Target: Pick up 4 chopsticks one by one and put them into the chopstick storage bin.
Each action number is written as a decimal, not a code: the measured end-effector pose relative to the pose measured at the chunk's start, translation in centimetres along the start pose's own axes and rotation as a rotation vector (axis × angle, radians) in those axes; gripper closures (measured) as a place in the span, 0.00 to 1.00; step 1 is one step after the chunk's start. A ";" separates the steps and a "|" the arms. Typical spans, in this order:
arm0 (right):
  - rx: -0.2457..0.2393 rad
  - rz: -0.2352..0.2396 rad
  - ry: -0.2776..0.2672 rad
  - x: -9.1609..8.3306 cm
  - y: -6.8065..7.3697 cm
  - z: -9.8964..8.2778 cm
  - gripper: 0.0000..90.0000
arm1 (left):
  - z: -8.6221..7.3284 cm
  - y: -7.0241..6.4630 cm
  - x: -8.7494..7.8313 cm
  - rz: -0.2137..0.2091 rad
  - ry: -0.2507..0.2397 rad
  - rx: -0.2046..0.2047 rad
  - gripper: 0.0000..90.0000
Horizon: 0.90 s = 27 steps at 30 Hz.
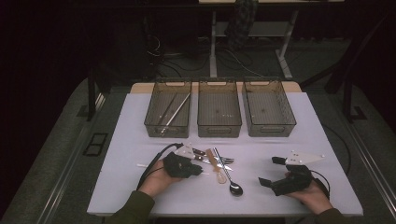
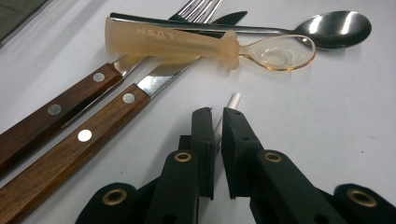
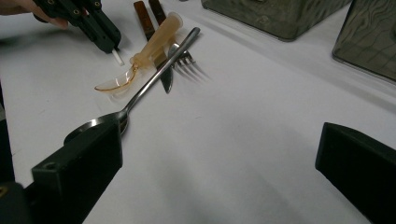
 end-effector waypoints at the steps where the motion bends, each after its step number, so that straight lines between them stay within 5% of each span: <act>1: 0.000 0.000 0.000 0.0 0.0 0.0 0.01 | 0.0 -0.1 0.0 -0.002 0.003 0.002 0.92; 11: 0.002 0.000 0.001 0.0 0.0 0.0 0.01 | 0.0 -0.4 0.1 -0.027 0.014 0.001 0.94; 27: 0.000 0.001 -0.003 0.0 0.0 0.0 0.01 | -0.1 0.1 -0.1 -0.006 0.013 -0.010 0.95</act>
Point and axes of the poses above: each handheld gripper's, and its own axes: x roughly forward along the jaws, z roughly out of its top, y roughly to its left, the point moved 8 cm from there along x, roughly forward along the jaws, and after that the axes turned 5 degrees about z, right-handed, at the moved point
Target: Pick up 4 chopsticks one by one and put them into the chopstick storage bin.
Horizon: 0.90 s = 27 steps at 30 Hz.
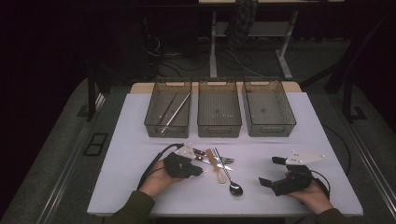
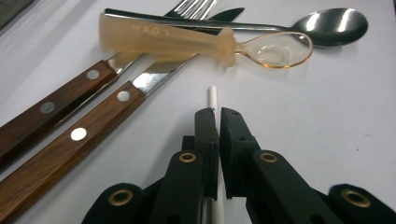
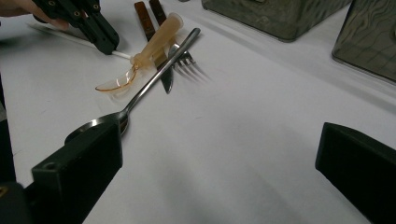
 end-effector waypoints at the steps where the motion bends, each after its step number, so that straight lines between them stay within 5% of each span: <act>1: 0.001 0.000 0.000 0.0 0.0 0.0 0.01 | 0.0 0.1 -0.1 0.005 0.001 0.001 0.95; 10: 0.000 0.000 0.003 0.0 0.0 0.0 0.01 | -0.5 2.4 -0.8 0.112 0.001 -0.047 0.95; 19: 0.000 0.000 0.004 0.0 0.0 0.0 0.01 | -0.7 2.5 -0.9 0.094 -0.012 -0.072 0.93; 27: 0.004 0.000 0.000 0.0 0.0 0.0 0.01 | -0.8 2.1 -3.3 0.098 -0.074 -0.107 0.75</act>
Point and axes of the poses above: each handheld gripper's, and its own axes: x roughly forward along the jaws, z roughly out of its top, y roughly to its left, the point moved 8 cm from there along x, roughly forward along the jaws, and after that the axes turned 5 degrees about z, right-handed, at the moved point
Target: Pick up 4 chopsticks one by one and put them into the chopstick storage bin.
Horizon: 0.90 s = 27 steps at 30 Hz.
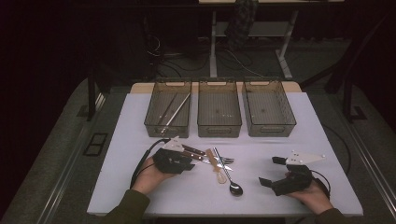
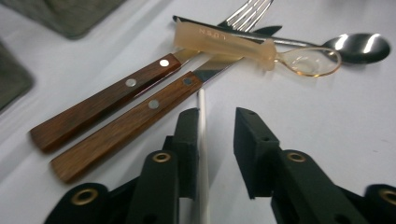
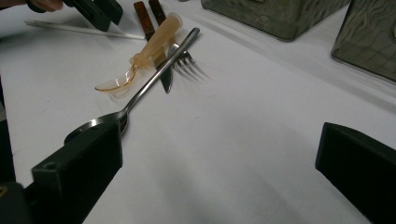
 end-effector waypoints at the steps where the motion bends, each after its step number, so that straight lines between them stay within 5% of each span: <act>1: 0.000 0.000 0.000 0.0 0.0 0.0 0.01 | -0.2 0.0 -0.5 0.001 -0.006 -0.016 0.73; 8: -0.001 0.001 -0.002 -0.1 0.0 0.0 0.01 | -2.6 0.5 -3.3 0.050 -0.003 -0.071 0.65; 15: 0.000 0.000 -0.001 0.0 0.0 0.0 0.01 | -5.6 0.7 -5.7 0.103 0.014 -0.101 0.72; 27: 0.000 -0.002 0.000 0.0 0.0 0.0 0.01 | -6.8 0.6 -5.4 0.075 0.080 -0.063 0.82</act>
Point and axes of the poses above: each handheld gripper's, and its own axes: x roughly forward along the jaws, z roughly out of its top, y roughly to its left, the point moved 8 cm from there along x, roughly forward along the jaws, and after that the axes turned 5 degrees about z, right-handed, at the moved point
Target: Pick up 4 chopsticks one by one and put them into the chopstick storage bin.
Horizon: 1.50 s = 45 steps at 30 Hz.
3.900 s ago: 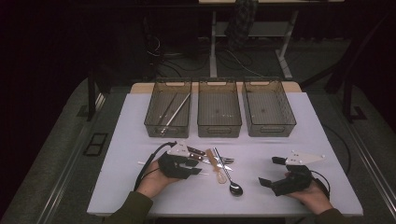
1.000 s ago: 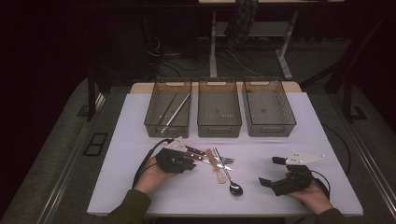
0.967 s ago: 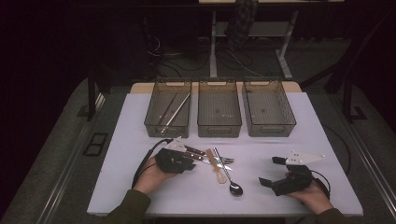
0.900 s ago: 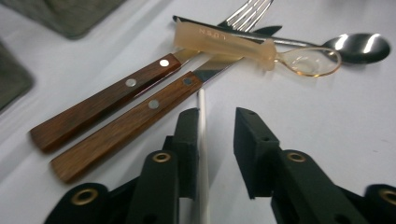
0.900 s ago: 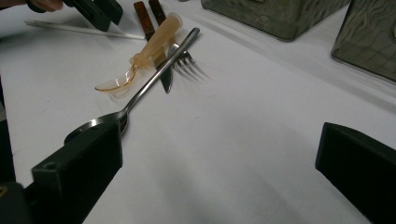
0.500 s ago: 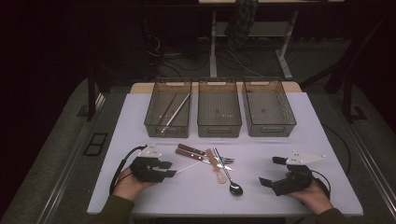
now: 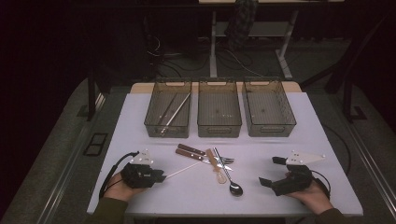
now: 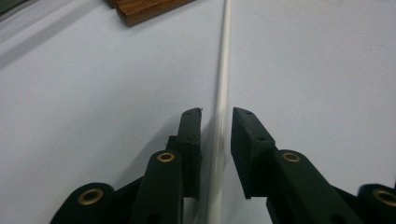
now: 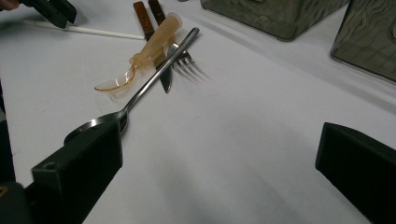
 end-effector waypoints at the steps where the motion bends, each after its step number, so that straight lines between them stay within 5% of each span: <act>1: -0.002 0.000 0.000 0.0 0.0 0.0 0.01 | -0.1 -0.1 0.1 -0.002 0.009 0.003 0.83; 21: -0.006 0.001 0.003 0.0 0.1 0.0 0.01 | -0.3 -0.2 0.3 -0.003 0.019 0.091 0.93; 45: -0.006 0.001 0.000 0.0 0.1 0.1 0.01 | 0.7 -0.5 -0.8 -0.041 -0.037 0.059 0.93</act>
Point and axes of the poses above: each handheld gripper's, and its own axes: x roughly forward along the jaws, z roughly out of its top, y roughly to its left, the point moved 8 cm from there along x, roughly forward along the jaws, and after that the axes turned 5 degrees about z, right-handed, at the moved point
